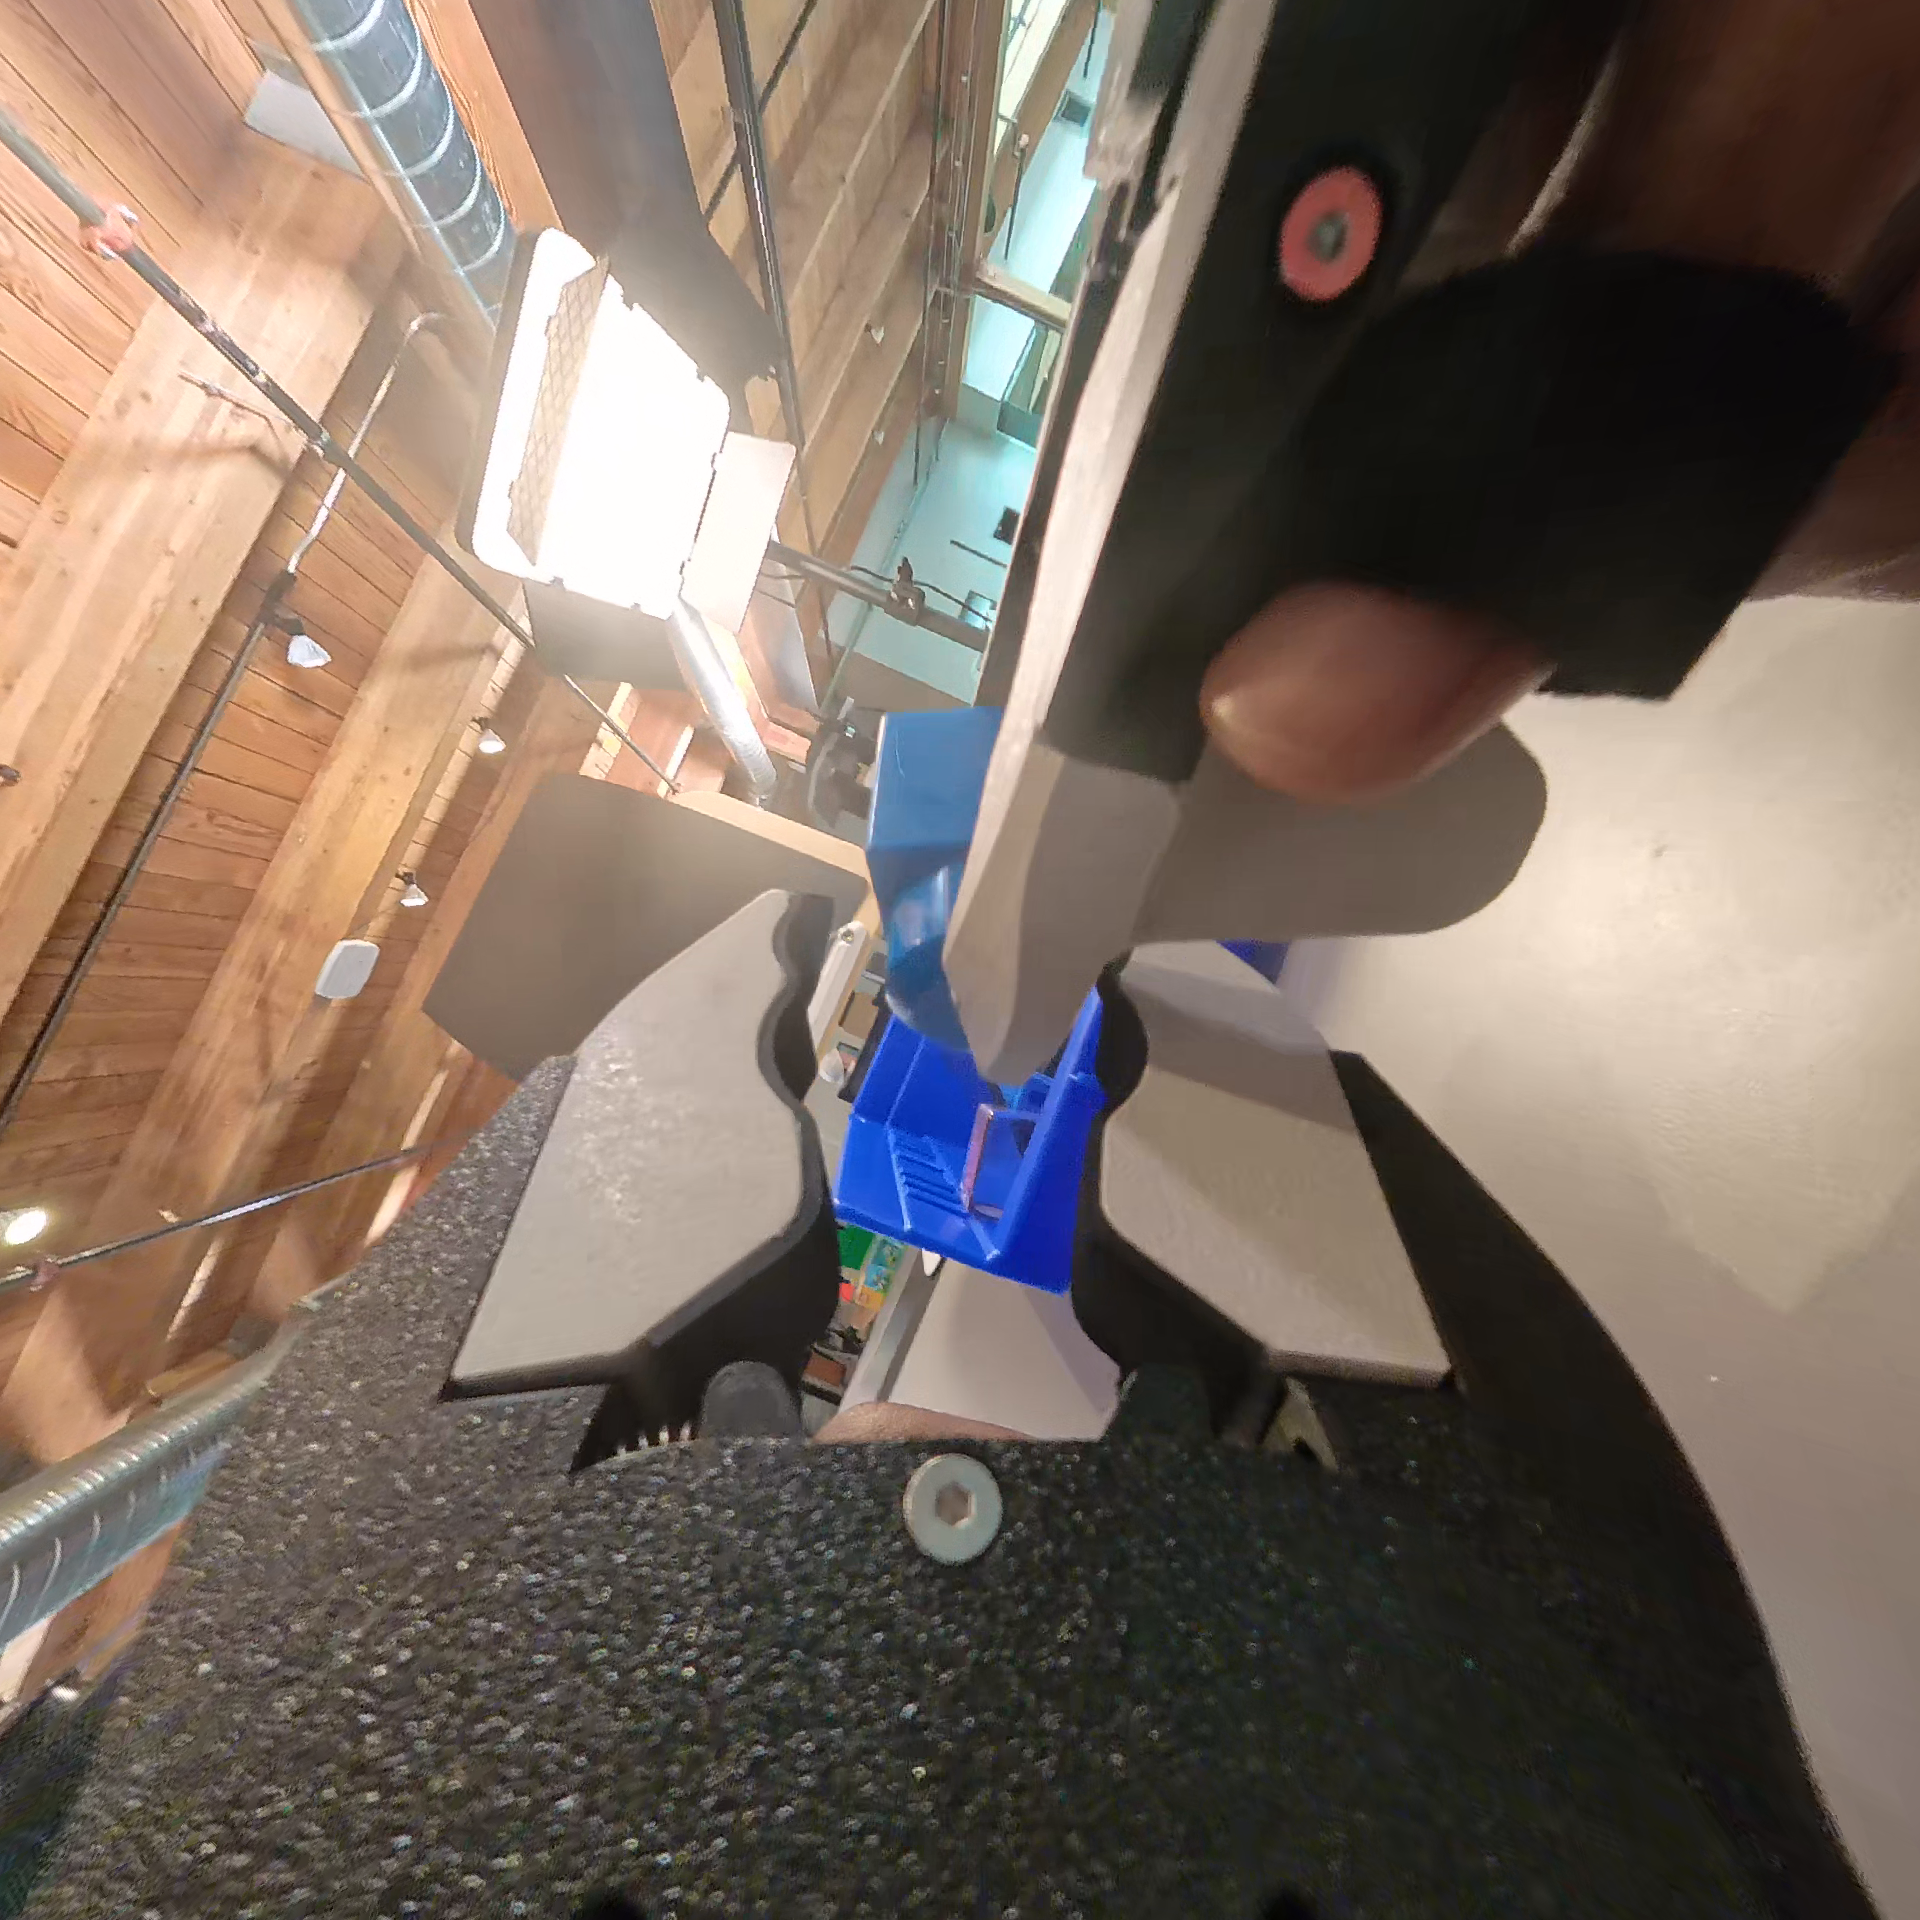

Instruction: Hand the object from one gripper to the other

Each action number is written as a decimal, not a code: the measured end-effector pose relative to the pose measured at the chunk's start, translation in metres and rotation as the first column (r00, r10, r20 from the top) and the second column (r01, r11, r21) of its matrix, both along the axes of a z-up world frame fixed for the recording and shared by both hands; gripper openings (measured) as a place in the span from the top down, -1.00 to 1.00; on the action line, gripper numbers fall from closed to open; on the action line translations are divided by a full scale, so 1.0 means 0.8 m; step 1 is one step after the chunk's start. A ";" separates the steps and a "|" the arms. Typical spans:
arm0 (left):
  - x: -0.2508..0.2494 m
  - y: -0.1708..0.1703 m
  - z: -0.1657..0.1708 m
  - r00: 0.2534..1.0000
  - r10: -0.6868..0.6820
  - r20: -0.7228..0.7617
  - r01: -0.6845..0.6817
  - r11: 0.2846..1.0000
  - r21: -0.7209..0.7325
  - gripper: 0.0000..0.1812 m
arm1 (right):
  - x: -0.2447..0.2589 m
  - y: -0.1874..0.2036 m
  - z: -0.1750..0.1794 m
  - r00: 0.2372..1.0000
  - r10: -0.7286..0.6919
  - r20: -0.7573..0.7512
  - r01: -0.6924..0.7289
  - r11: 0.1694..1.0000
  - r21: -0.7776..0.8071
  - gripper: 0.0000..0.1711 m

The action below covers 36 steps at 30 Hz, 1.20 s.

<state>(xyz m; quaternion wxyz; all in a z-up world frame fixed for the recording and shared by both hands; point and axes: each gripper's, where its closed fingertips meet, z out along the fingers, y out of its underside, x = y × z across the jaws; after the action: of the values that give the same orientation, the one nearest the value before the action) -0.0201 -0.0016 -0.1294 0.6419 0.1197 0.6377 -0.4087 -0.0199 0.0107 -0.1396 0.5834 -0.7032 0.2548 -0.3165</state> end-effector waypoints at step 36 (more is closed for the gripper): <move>-0.009 0.012 0.007 0.899 -0.122 -0.420 -0.086 0.892 -0.444 0.30 | -0.022 0.022 0.035 0.741 0.633 -0.225 -0.001 0.336 0.942 0.24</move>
<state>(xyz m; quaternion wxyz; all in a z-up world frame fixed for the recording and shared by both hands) -0.0269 0.0081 -0.1241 0.4884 -0.1213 0.6513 -0.5680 -0.0377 0.0285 -0.1112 0.8138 -0.3689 0.3896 0.2233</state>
